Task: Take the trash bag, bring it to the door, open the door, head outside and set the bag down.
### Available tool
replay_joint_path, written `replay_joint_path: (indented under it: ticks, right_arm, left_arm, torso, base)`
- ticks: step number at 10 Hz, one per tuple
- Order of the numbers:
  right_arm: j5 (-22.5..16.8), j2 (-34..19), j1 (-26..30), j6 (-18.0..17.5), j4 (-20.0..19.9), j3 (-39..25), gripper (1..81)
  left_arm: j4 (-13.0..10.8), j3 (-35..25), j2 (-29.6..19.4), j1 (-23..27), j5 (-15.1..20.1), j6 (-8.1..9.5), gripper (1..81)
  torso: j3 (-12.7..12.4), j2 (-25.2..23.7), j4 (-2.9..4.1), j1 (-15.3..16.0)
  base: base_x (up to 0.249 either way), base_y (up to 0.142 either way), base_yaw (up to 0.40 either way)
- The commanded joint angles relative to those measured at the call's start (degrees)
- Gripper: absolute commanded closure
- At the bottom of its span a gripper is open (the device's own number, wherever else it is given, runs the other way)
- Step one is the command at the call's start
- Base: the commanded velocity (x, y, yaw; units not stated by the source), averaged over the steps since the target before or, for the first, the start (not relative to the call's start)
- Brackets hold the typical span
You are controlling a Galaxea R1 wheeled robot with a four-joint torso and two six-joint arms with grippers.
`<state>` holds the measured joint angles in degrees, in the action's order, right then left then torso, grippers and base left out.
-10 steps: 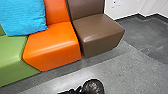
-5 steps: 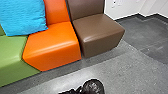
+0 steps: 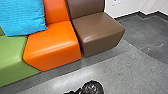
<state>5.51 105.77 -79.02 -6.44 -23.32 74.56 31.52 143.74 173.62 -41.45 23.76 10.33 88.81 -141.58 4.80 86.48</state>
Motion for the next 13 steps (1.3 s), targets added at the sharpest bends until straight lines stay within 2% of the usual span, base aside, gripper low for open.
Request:
replay_joint_path:
  ticks: [1, 5, 9, 11, 13]
  right_arm:
    - [-5.33, -3.08, 0.83, 0.11, -0.15, -0.83, 1.0]
    - [-5.33, -1.58, 0.66, 0.11, -0.06, 0.40, 1.0]
    - [-5.42, 0.52, 0.30, 0.20, -0.06, 2.34, 1.0]
    - [-5.51, 1.41, 0.30, 0.20, -0.06, 3.39, 1.0]
    - [-5.51, 1.93, 0.39, 0.20, -0.06, 3.65, 1.0]
  left_arm:
    - [-0.24, -1.27, -0.55, 4.13, 4.80, -0.22, 81.1]
    - [0.03, -3.90, -2.40, 4.83, 4.72, -0.22, 81.1]
    - [0.47, -3.90, -4.05, 6.24, 4.72, -0.13, 81.1]
    - [0.73, -4.77, -6.42, 6.51, 4.80, -0.13, 81.1]
    - [0.73, -9.94, -10.81, 6.25, 4.98, -0.13, 81.1]
  torso:
    - [-4.04, 5.58, 0.02, -3.61]
    - [-11.85, 12.75, 0.00, -8.13]
    - [-20.33, 21.10, 0.00, -13.53]
    - [-24.48, 25.16, 0.00, -16.19]
    - [-28.41, 29.03, 0.00, -18.71]
  base:
    - [0.000, 0.000, 0.000]
    - [0.000, 0.000, 0.000]
    - [0.000, 0.000, 0.000]
    - [0.000, 0.000, 0.000]
    - [0.000, 0.000, 0.000]
